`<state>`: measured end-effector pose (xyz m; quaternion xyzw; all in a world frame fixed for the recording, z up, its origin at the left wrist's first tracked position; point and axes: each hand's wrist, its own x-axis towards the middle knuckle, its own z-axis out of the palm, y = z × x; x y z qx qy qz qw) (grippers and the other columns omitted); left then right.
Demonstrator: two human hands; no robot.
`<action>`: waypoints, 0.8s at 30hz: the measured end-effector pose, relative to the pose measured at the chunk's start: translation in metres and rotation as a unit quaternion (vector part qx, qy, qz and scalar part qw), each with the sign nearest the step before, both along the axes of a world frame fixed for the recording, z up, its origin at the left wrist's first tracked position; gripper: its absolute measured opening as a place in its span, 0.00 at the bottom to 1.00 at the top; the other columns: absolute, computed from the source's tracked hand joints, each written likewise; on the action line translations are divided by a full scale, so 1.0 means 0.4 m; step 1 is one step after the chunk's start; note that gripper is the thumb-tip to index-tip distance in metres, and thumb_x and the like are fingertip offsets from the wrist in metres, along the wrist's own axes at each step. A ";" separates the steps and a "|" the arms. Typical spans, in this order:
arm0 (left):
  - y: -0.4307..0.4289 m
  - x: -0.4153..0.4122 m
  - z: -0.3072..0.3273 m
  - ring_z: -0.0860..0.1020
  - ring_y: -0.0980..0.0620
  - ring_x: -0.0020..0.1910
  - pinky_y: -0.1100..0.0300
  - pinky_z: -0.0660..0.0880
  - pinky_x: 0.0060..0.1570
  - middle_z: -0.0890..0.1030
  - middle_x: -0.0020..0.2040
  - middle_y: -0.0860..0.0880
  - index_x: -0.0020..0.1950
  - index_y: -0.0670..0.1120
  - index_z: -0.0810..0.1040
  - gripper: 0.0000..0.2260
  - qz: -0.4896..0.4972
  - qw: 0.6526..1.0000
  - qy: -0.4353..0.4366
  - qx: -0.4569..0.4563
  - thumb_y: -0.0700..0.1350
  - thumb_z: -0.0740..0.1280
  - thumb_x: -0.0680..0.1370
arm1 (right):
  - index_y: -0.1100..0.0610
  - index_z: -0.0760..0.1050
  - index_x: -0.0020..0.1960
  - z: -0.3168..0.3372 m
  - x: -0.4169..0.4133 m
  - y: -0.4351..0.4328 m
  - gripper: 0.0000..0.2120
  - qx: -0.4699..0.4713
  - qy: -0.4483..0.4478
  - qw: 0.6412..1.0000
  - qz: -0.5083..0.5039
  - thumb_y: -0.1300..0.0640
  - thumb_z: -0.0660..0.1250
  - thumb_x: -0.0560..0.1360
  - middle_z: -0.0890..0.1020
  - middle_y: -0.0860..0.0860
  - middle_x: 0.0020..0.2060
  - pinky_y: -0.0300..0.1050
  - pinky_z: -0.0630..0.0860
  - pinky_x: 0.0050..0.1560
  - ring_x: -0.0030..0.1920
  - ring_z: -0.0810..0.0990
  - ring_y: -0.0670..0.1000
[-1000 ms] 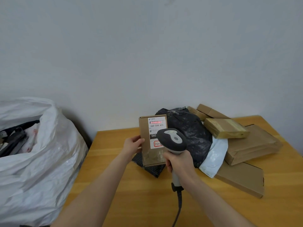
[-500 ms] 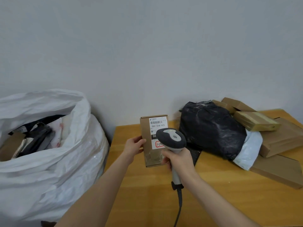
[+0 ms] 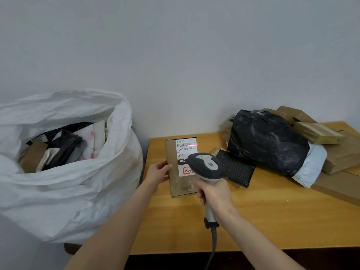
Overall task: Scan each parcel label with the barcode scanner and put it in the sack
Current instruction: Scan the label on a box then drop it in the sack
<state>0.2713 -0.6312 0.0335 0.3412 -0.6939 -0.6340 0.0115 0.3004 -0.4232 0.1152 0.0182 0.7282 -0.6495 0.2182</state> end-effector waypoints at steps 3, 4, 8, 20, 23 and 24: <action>0.006 0.022 0.005 0.79 0.47 0.57 0.55 0.78 0.52 0.80 0.60 0.45 0.70 0.42 0.72 0.19 0.004 1.000 -0.002 0.003 0.42 0.66 0.79 | 0.61 0.73 0.28 0.004 0.017 0.011 0.12 -0.001 -0.002 1.000 -0.003 0.66 0.67 0.69 0.75 0.55 0.23 0.44 0.69 0.30 0.23 0.69 0.51; 0.008 0.029 0.009 0.79 0.47 0.57 0.55 0.78 0.51 0.80 0.60 0.45 0.70 0.42 0.71 0.19 0.004 1.000 0.000 -0.001 0.42 0.66 0.79 | 0.61 0.73 0.28 0.006 0.023 0.015 0.12 -0.004 0.000 1.000 -0.001 0.66 0.67 0.70 0.75 0.55 0.23 0.44 0.69 0.30 0.23 0.69 0.51; 0.025 0.051 0.022 0.79 0.46 0.57 0.52 0.78 0.55 0.80 0.60 0.45 0.70 0.42 0.71 0.20 0.004 1.000 0.005 -0.007 0.42 0.66 0.79 | 0.61 0.73 0.29 0.012 0.045 0.036 0.12 -0.013 0.008 1.000 0.003 0.67 0.66 0.70 0.75 0.54 0.23 0.43 0.69 0.29 0.23 0.70 0.50; 0.078 0.117 0.065 0.80 0.46 0.57 0.52 0.78 0.55 0.81 0.60 0.45 0.70 0.42 0.72 0.19 0.024 0.999 0.023 -0.038 0.43 0.66 0.79 | 0.61 0.73 0.29 0.026 0.085 0.090 0.12 -0.034 0.031 0.998 0.032 0.67 0.66 0.71 0.73 0.54 0.23 0.43 0.69 0.28 0.22 0.70 0.48; 0.081 0.131 0.085 0.79 0.45 0.58 0.52 0.78 0.56 0.80 0.60 0.44 0.70 0.41 0.71 0.19 0.031 0.998 0.032 -0.046 0.42 0.65 0.79 | 0.61 0.74 0.30 0.029 0.090 0.083 0.11 -0.040 0.043 0.997 0.045 0.67 0.66 0.71 0.73 0.53 0.23 0.44 0.70 0.30 0.23 0.70 0.49; 0.079 0.135 0.093 0.79 0.45 0.58 0.51 0.78 0.56 0.80 0.61 0.44 0.70 0.41 0.71 0.19 0.033 0.998 0.035 -0.047 0.42 0.65 0.79 | 0.61 0.74 0.31 0.030 0.092 0.077 0.11 -0.043 0.041 0.997 0.049 0.67 0.67 0.71 0.74 0.53 0.23 0.44 0.70 0.30 0.23 0.71 0.49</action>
